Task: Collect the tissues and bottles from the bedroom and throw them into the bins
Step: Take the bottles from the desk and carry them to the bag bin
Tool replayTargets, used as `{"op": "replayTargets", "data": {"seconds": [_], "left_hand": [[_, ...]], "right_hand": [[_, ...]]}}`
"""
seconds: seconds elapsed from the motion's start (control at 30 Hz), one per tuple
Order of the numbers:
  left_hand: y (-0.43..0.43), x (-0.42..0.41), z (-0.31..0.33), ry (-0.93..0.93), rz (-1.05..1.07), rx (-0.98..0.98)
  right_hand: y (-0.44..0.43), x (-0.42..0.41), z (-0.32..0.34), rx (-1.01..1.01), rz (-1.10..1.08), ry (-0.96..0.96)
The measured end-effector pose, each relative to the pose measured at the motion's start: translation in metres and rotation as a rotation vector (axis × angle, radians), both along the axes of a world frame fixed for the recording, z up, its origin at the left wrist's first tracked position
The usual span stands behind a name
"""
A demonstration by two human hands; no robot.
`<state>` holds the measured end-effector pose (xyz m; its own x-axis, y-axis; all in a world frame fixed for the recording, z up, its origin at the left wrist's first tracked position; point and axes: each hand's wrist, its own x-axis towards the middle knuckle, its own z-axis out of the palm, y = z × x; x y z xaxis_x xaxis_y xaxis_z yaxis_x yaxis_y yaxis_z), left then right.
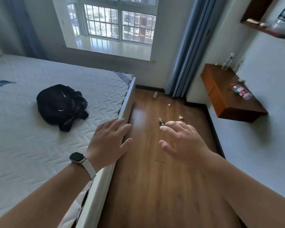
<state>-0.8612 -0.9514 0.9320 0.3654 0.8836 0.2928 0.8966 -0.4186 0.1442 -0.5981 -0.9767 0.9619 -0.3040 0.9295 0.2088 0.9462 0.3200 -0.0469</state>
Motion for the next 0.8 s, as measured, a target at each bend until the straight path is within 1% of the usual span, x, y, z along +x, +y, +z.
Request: {"op": "replayTargets", "data": {"seconds": [0.1, 0.3, 0.47, 0.63, 0.8], "left_hand": [[0.019, -0.003, -0.010, -0.022, -0.060, -0.020], [0.059, 0.006, -0.012, -0.050, -0.129, -0.027], [0.094, 0.025, -0.013, -0.039, -0.178, -0.009], [0.135, 0.058, -0.009, -0.004, -0.206, -0.003], [0.190, 0.113, 0.006, 0.040, -0.231, -0.008]], "right_hand": [[0.008, -0.001, -0.003, -0.064, -0.061, -0.013], [0.034, 0.008, 0.002, -0.059, -0.150, 0.023], [0.060, 0.024, -0.002, -0.091, -0.189, 0.046], [0.098, 0.056, -0.010, -0.099, -0.215, 0.079], [0.155, 0.112, -0.009, -0.064, -0.247, 0.116]]}}
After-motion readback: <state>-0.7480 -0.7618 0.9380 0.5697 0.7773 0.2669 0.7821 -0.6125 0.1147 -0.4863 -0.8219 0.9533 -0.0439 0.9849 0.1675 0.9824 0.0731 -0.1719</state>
